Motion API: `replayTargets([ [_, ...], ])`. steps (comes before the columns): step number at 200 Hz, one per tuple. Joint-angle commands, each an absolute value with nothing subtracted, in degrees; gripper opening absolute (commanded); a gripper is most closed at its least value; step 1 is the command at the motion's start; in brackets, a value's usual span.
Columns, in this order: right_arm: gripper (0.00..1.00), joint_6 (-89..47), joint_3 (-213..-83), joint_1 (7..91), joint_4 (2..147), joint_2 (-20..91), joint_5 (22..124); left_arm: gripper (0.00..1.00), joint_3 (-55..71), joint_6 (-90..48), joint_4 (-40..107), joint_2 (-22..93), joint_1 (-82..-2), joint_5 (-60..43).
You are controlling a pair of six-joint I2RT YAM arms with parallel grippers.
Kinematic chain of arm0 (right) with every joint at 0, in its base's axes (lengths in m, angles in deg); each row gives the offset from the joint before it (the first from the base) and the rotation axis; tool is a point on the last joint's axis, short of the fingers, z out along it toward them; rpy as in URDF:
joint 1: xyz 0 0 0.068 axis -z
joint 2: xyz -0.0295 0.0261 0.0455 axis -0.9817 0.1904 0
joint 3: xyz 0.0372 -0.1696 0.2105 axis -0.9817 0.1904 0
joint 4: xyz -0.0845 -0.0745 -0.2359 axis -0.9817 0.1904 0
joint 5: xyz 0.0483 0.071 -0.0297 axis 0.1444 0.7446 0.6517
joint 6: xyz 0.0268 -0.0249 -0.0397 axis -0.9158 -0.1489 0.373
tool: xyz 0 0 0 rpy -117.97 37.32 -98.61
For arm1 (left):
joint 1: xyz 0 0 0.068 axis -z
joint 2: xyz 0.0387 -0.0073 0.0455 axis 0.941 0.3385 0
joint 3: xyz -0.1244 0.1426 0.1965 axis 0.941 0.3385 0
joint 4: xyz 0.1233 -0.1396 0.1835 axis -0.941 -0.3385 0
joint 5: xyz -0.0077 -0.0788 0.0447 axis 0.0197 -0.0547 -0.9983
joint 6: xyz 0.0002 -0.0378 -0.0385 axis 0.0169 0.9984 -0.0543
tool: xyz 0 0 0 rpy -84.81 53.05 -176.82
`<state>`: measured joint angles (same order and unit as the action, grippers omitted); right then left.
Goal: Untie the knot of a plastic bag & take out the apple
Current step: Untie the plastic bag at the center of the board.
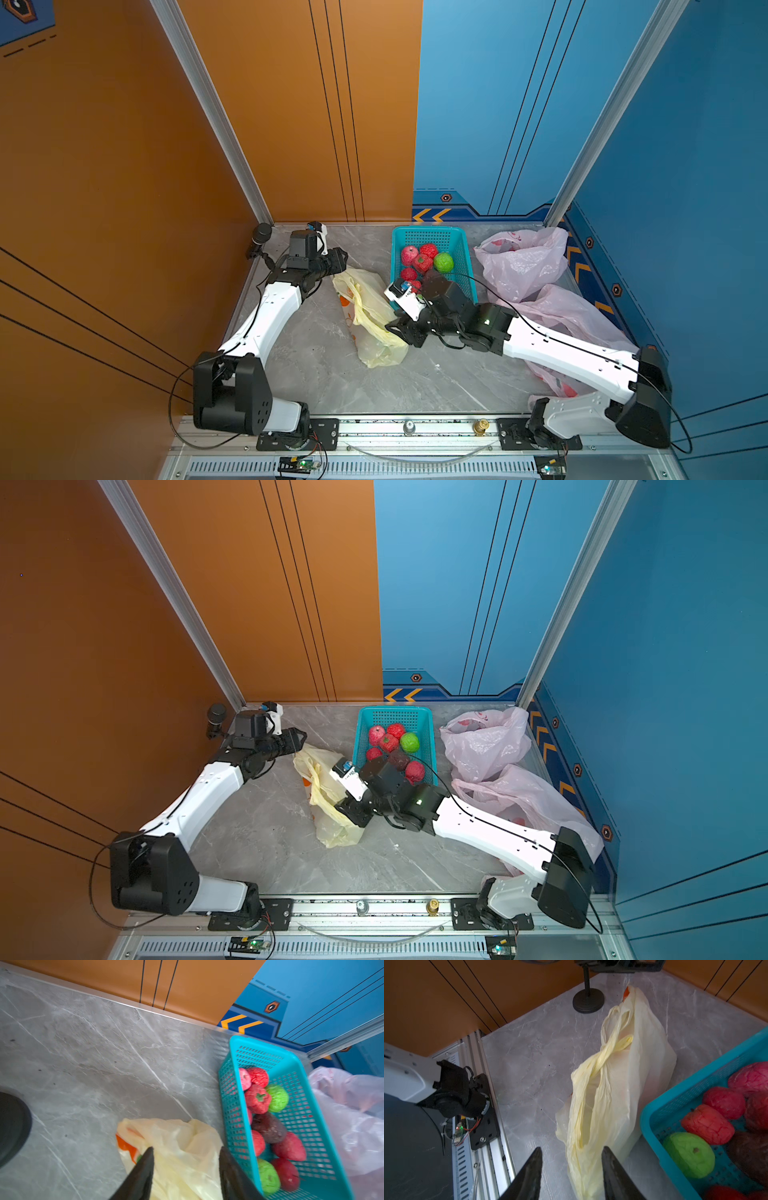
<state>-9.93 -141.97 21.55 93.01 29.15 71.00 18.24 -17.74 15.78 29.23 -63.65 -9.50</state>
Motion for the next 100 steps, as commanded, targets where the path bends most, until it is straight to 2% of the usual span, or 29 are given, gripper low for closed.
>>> replayTargets([
  [1, 0.55, -12.25, -149.35, 21.40, 96.46, 35.99, 70.98, 0.56, 20.39, -18.59, 11.25, 22.04, -62.46, -12.54],
  [27, 0.57, -12.03, -157.47, 20.94, 101.00, 43.83, 69.08, 0.57, 26.18, -16.75, 9.44, 15.91, -61.61, -12.63],
  [49, 0.60, -10.53, -159.55, 20.00, 104.09, 47.56, 66.31, 0.61, 29.31, -15.31, 7.45, 13.89, -60.83, -11.02],
  [100, 0.61, -8.44, -161.11, 18.52, 106.96, 52.57, 61.98, 0.65, 29.87, -13.76, 10.87, 18.35, -55.96, -10.22],
])
